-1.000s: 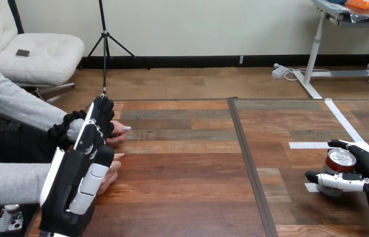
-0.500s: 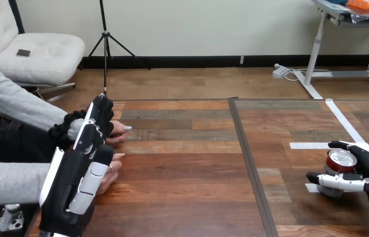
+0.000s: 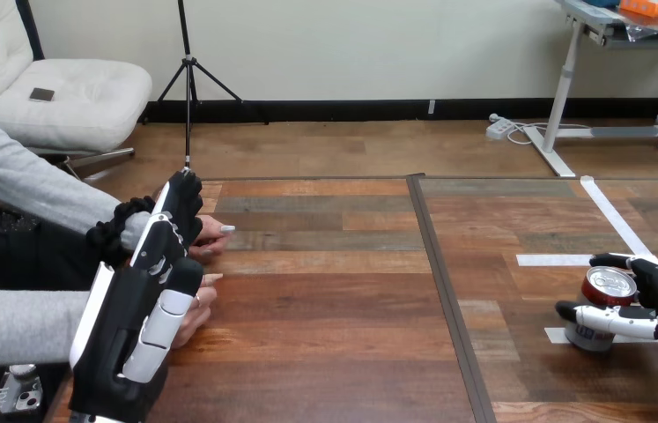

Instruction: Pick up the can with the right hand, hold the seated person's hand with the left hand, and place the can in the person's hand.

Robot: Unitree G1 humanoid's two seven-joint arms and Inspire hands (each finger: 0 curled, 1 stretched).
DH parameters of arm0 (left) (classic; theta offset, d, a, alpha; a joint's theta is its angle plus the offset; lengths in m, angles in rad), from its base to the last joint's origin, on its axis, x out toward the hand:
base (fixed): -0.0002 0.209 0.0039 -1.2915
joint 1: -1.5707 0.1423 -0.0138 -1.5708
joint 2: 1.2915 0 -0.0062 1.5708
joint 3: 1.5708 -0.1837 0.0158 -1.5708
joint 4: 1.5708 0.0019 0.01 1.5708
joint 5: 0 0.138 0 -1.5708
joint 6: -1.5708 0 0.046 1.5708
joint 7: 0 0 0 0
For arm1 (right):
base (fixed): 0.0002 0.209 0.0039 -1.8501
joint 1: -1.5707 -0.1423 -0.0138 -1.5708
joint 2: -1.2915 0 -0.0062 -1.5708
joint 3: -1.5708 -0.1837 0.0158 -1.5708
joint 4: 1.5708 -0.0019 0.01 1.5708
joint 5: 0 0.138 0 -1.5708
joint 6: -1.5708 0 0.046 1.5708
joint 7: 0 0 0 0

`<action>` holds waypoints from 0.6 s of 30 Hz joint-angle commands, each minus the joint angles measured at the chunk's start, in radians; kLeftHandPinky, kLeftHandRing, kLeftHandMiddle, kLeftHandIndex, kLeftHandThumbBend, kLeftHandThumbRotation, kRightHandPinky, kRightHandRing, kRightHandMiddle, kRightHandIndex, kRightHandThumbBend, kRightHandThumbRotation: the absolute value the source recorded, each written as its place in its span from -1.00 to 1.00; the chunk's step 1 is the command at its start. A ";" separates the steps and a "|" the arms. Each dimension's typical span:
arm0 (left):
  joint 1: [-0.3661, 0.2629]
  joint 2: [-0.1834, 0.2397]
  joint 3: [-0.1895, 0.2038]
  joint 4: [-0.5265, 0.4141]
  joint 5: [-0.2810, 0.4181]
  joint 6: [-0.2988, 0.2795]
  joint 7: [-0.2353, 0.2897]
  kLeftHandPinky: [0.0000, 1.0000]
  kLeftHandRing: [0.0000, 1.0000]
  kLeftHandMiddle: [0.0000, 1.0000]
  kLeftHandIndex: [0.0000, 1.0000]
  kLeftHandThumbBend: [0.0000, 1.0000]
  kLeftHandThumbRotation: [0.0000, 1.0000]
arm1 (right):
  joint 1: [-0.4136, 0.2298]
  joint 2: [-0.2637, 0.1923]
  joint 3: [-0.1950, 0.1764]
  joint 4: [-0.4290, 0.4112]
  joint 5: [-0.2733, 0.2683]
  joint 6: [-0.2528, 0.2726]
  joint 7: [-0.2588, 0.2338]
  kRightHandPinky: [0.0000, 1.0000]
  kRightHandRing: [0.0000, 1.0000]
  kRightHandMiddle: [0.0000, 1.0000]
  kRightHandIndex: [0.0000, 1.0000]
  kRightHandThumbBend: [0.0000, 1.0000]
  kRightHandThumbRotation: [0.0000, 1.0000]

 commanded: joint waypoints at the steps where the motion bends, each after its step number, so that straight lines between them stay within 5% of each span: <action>1: -0.054 0.013 0.015 -0.035 0.017 -0.012 0.010 1.00 1.00 1.00 0.93 0.39 0.74 | -0.068 -0.032 0.019 -0.023 -0.019 0.009 -0.027 0.13 0.23 0.30 0.37 0.46 -1.00; 18: -0.046 0.015 0.014 -0.057 0.020 0.010 0.022 1.00 1.00 1.00 0.92 0.38 0.74 | -0.070 -0.036 0.045 -0.025 -0.062 0.018 -0.097 -0.06 0.08 0.16 0.21 0.35 -1.00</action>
